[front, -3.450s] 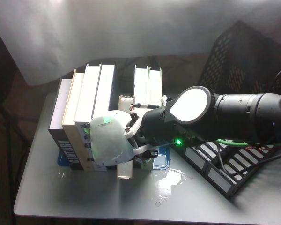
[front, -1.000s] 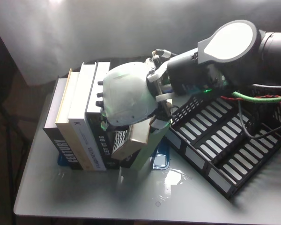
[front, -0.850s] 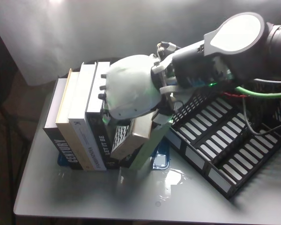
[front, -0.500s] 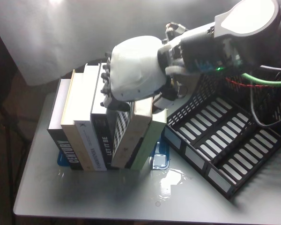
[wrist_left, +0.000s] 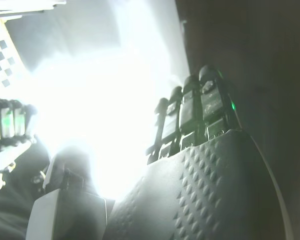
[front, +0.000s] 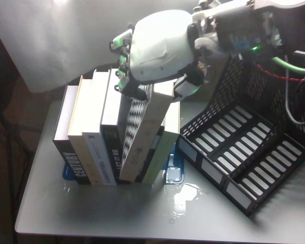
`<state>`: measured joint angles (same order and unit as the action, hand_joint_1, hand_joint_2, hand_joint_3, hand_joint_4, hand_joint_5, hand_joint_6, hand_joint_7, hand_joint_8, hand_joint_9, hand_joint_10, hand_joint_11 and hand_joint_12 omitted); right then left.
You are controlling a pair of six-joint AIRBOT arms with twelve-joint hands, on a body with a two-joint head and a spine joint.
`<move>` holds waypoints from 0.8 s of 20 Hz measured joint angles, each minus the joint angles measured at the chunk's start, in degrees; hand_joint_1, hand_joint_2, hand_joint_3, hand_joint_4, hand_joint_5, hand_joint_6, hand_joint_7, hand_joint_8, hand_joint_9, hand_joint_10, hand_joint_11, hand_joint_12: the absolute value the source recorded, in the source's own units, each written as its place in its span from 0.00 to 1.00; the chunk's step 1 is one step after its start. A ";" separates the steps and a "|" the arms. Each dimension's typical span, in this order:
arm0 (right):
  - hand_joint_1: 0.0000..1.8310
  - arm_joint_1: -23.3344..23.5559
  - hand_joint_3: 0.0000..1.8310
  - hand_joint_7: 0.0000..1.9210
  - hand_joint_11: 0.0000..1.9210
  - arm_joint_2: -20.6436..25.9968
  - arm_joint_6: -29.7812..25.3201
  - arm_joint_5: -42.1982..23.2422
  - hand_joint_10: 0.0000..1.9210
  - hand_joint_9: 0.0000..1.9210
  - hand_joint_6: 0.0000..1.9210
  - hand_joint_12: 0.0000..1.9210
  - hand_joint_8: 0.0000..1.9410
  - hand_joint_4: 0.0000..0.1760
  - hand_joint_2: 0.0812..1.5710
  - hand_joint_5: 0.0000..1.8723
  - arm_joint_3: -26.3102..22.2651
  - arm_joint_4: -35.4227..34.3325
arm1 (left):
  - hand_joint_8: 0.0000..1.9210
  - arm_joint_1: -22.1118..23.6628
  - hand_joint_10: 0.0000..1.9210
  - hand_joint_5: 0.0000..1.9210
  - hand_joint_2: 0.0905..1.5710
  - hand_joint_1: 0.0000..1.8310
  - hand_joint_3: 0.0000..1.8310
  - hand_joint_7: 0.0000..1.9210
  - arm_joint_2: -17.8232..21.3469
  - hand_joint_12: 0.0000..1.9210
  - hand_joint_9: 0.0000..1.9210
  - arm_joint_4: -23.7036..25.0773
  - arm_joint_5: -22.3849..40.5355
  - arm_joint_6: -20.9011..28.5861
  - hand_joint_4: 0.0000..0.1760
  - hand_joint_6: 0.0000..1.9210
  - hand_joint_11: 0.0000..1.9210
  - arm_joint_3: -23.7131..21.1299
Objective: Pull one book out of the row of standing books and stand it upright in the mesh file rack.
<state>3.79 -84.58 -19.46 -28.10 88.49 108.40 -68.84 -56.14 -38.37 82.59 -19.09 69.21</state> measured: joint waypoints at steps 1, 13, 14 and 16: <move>0.65 0.35 0.00 0.44 0.23 0.04 0.00 0.15 0.83 0.40 0.66 1.00 0.73 0.00 0.77 0.39 0.24 -0.22 | 0.00 0.00 0.00 0.00 0.83 0.12 0.00 0.00 0.02 0.00 0.00 0.00 0.09 0.02 0.04 0.00 0.00 0.00; 0.73 4.70 0.00 0.47 0.08 5.38 -0.28 2.29 0.75 0.35 0.68 0.95 0.62 0.00 0.75 0.42 -0.57 -3.26 | 0.00 0.04 0.00 0.00 0.84 0.16 0.00 0.00 0.13 0.00 0.00 1.01 -0.72 0.02 0.03 0.00 0.00 0.00; 0.64 5.05 0.00 0.46 0.08 5.95 -0.26 2.38 0.65 0.37 0.68 0.96 0.63 0.03 0.75 0.41 -0.92 -3.26 | 0.00 0.04 0.00 0.00 0.84 0.18 0.00 0.00 0.13 0.00 0.00 0.98 -0.72 0.02 0.00 0.00 0.00 0.02; 0.64 5.79 0.00 0.45 0.08 6.88 -0.31 2.73 0.65 0.37 0.71 0.96 0.64 0.04 0.76 0.39 -1.29 -3.32 | 0.00 0.04 0.00 0.00 0.84 0.19 0.00 0.00 0.13 0.00 0.00 0.96 -0.76 0.04 0.00 0.00 0.00 0.00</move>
<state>9.58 -77.69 -19.77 -25.36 87.20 105.08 -68.79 -56.01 -37.41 81.82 -19.05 69.21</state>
